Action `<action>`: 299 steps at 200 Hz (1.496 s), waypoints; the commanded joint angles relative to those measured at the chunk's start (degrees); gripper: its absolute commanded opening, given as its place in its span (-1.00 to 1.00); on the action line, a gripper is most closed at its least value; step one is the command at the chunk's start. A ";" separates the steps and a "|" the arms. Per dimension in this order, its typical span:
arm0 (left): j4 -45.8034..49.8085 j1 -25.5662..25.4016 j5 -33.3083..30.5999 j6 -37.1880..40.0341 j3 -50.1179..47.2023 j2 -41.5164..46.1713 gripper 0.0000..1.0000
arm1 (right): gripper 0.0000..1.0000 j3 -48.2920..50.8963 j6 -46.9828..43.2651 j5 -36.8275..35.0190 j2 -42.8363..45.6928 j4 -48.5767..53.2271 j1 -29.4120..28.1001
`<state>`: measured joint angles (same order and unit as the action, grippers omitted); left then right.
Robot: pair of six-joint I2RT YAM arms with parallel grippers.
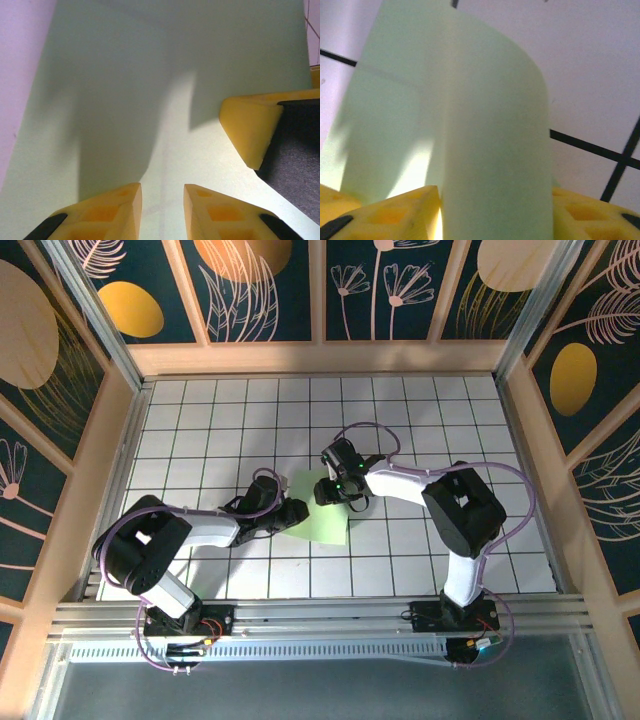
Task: Fold a paper plane with a square sheet of paper (fold left side to right side)
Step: Pick up the square sheet of paper from the center of the table, then place a square sheet of paper at the center of the table.
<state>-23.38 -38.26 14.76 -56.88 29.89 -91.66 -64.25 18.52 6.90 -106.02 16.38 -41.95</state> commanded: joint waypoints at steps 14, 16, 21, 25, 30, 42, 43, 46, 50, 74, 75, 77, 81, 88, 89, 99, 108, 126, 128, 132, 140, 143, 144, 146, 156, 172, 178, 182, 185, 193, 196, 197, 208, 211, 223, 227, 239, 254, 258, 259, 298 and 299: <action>0.13 -0.24 -0.26 0.01 0.43 1.93 -0.41 | -0.14 -0.12 0.40 3.46 2.46 -0.56 0.96; 0.16 -0.24 -0.31 0.02 0.43 2.16 -0.41 | -0.15 -0.03 0.38 3.65 2.52 -0.67 1.05; 0.44 -0.32 -0.50 0.11 0.43 2.74 -0.38 | -0.19 0.27 0.46 4.17 2.78 -0.97 1.32; 0.76 -0.31 -0.72 0.31 0.43 3.27 -0.37 | -0.20 0.43 0.60 4.53 2.97 -1.25 1.43; 1.33 -0.19 -1.14 0.61 0.58 4.19 -0.35 | -0.23 0.87 0.66 5.10 3.46 -1.75 1.67; 3.69 -0.19 -2.53 1.79 1.08 6.74 -0.28 | -0.26 1.85 0.66 7.03 4.76 -3.02 2.44; 3.91 -0.17 -2.67 1.87 1.15 7.06 -0.28 | -0.26 1.89 0.65 7.23 4.85 -3.15 2.51; 4.53 -0.23 -2.98 2.25 1.28 7.70 -0.26 | -0.27 2.16 0.64 7.84 5.29 -3.50 2.77; 5.44 -0.15 -3.48 2.81 1.54 8.68 -0.23 | -0.29 2.46 0.51 8.60 5.84 -3.98 2.98; 10.79 0.74 -5.44 7.01 2.80 15.03 0.04 | -0.37 4.42 -0.78 16.18 9.12 -7.08 5.96; 10.93 0.82 -5.44 7.12 2.85 15.42 0.06 | -0.37 4.50 -0.86 16.51 9.23 -7.20 6.20; 11.15 1.02 -5.42 7.35 2.86 15.93 0.08 | -0.38 4.68 -0.99 17.15 9.57 -7.43 6.47; 11.47 1.44 -5.25 7.88 2.68 17.05 0.12 | -0.39 4.95 -1.34 18.32 10.07 -7.82 7.09; 11.60 2.48 -4.68 8.48 2.32 19.10 0.21 | -0.40 5.36 -2.00 20.11 11.04 -8.24 8.07; 11.60 2.57 -4.58 8.55 2.26 19.35 0.22 | -0.40 5.41 -2.09 20.36 11.20 -8.27 8.22; 10.77 4.52 -2.81 8.95 1.14 22.42 0.30 | -0.42 5.74 -3.38 22.63 12.62 -8.56 9.58; 9.13 6.48 -0.72 9.13 -0.24 25.19 0.37 | -0.43 5.89 -4.54 24.09 14.02 -8.32 10.22; 5.41 9.93 3.17 9.78 -2.79 30.44 0.56 | -0.45 5.98 -6.77 27.29 16.89 -7.63 12.99; 5.04 10.19 3.60 9.95 -3.01 31.00 0.58 | -0.46 5.98 -7.02 27.75 17.29 -7.56 13.16; 4.53 10.61 4.25 10.43 -3.24 31.93 0.63 | -0.46 5.94 -7.53 28.79 18.02 -7.37 13.67; 4.07 11.09 5.08 11.55 -3.27 33.67 0.71 | -0.47 5.97 -8.53 30.58 19.57 -7.09 14.51; 3.97 11.22 5.33 12.02 -3.30 34.22 0.74 | -0.47 5.91 -8.86 31.22 20.15 -7.00 14.76; 3.96 11.25 5.43 12.21 -3.33 34.42 0.75 | -0.47 5.90 -9.03 31.45 20.37 -6.90 14.82; 3.80 11.27 5.69 12.54 -3.21 34.72 0.77 | -0.47 5.89 -9.27 31.85 20.75 -6.80 14.96; 3.13 11.50 7.00 13.97 -2.93 36.17 0.84 | -0.47 5.68 -10.57 33.76 22.61 -6.18 15.47; 0.44 11.54 9.69 15.40 -2.77 37.67 0.95 | -0.48 5.05 -12.30 36.50 25.85 -4.78 16.01; -1.02 11.56 10.68 15.59 -2.81 37.90 0.97 | -0.47 4.65 -12.87 37.76 26.92 -4.25 16.07; -2.03 11.59 11.38 15.66 -2.82 38.03 0.97 | -0.48 4.46 -13.31 38.74 27.62 -3.75 16.08; -2.84 11.55 11.98 15.66 -2.80 38.00 0.97 | -0.48 4.27 -13.62 39.45 28.17 -3.54 16.11; -4.73 11.55 13.63 15.60 -2.60 37.78 0.98 | -0.48 3.82 -14.25 41.71 29.38 -2.89 16.11; -5.42 11.54 14.37 15.50 -2.44 37.57 0.98 | -0.48 3.63 -14.46 42.56 29.78 -2.69 16.10; -5.74 11.54 14.61 15.54 -2.41 37.50 0.98 | -0.49 3.57 -14.52 42.88 29.98 -2.63 16.11; -8.13 11.54 16.96 15.49 -1.84 36.48 0.98 | -0.49 3.02 -14.75 45.75 31.62 -2.26 16.03; -8.71 11.55 17.56 15.49 -1.65 36.16 0.98 | -0.49 2.91 -14.68 46.48 32.04 -2.23 15.95; -10.52 11.57 19.91 15.57 -0.69 34.63 0.98 | -0.51 2.26 -14.58 49.41 33.63 -2.06 15.95; -10.98 11.54 20.72 15.73 -0.27 34.11 0.98 | -0.52 1.96 -14.50 50.27 34.09 -1.97 15.92; -11.90 11.54 22.65 16.40 1.07 32.76 0.98 | -0.55 1.25 -14.48 53.03 35.26 -1.73 15.84; -11.96 11.56 23.94 17.62 2.62 31.36 0.98 | -0.56 0.38 -14.28 55.63 36.73 -1.44 15.47; -12.04 11.54 24.05 17.92 2.91 31.07 0.98 | -0.57 0.29 -14.26 56.30 37.10 -1.41 15.42; -12.09 11.54 24.11 18.02 2.99 31.04 0.98 | -0.57 0.28 -14.24 56.39 37.19 -1.42 15.42; -16.42 11.54 30.75 18.47 5.54 27.93 0.98 | -0.57 -0.06 -13.43 60.59 38.87 -2.71 13.97; -16.47 11.54 30.89 18.52 5.62 27.84 0.98 | -0.57 -0.08 -13.43 60.64 38.82 -2.73 13.94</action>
<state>-33.80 -26.98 38.76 -40.21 32.67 -62.33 -62.65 5.19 62.17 -68.23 13.91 -27.03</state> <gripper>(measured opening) 0.988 0.215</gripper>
